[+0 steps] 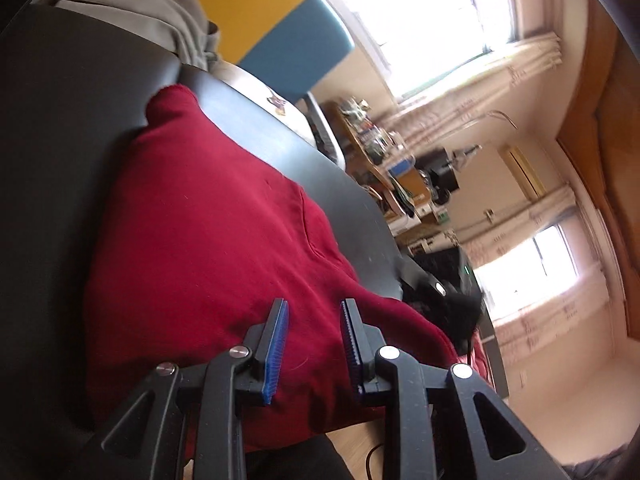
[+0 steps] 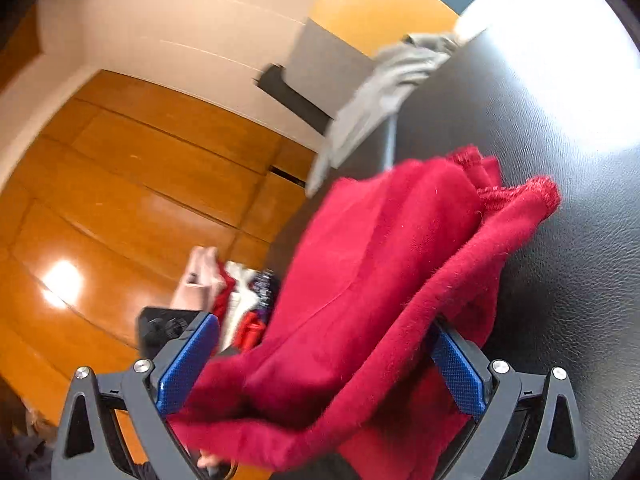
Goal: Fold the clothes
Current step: 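Grasp the folded sweater with the right gripper while the left gripper holds it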
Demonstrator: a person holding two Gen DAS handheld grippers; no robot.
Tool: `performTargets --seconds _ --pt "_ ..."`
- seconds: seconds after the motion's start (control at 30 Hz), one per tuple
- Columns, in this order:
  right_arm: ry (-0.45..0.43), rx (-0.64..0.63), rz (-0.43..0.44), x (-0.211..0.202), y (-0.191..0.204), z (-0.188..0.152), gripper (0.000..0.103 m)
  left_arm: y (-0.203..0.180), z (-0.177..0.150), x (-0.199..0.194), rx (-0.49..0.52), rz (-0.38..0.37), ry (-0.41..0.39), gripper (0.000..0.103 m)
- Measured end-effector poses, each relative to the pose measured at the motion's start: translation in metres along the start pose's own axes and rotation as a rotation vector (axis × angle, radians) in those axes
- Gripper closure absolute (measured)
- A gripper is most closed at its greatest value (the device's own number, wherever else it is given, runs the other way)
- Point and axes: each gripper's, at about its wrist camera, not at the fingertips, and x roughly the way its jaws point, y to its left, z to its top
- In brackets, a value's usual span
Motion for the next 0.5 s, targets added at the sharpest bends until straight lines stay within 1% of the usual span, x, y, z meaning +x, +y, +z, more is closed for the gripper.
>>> performTargets --seconds 0.03,0.07,0.1,0.13,0.17,0.2,0.23,0.3,0.4,0.5 --pt "0.011 -0.009 -0.039 0.005 0.003 0.002 0.000 0.000 -0.001 0.001 0.007 -0.005 0.006 0.078" --pt "0.023 -0.017 -0.078 0.010 0.006 0.005 0.007 0.001 -0.002 0.002 0.005 -0.016 0.007 0.078" --pt "0.034 -0.026 -0.117 0.016 0.008 0.007 0.025 0.001 -0.003 0.002 0.004 -0.027 0.008 0.078" --pt "0.045 -0.034 -0.157 0.021 0.011 0.010 0.035 0.002 -0.004 0.001 0.002 -0.047 0.007 0.078" --pt "0.050 -0.049 -0.187 0.023 0.016 0.013 0.056 0.001 -0.006 -0.001 0.003 -0.069 0.002 0.078" --pt "0.038 -0.077 -0.196 0.019 0.024 0.016 0.073 -0.001 -0.008 -0.003 0.011 -0.081 -0.005 0.077" --pt "0.027 -0.105 -0.205 0.014 0.033 0.020 0.076 -0.002 -0.008 -0.005 0.020 -0.096 -0.012 0.077" --pt "0.005 -0.165 -0.217 0.007 0.051 0.027 0.076 -0.003 -0.009 -0.010 0.035 -0.118 -0.032 0.076" --pt "-0.024 -0.298 -0.187 0.007 0.080 0.037 0.076 0.005 -0.010 -0.016 0.023 -0.125 -0.051 0.075" --pt "-0.007 -0.370 -0.179 0.024 0.082 0.039 0.076 0.014 -0.012 -0.021 0.001 -0.110 -0.065 0.075"
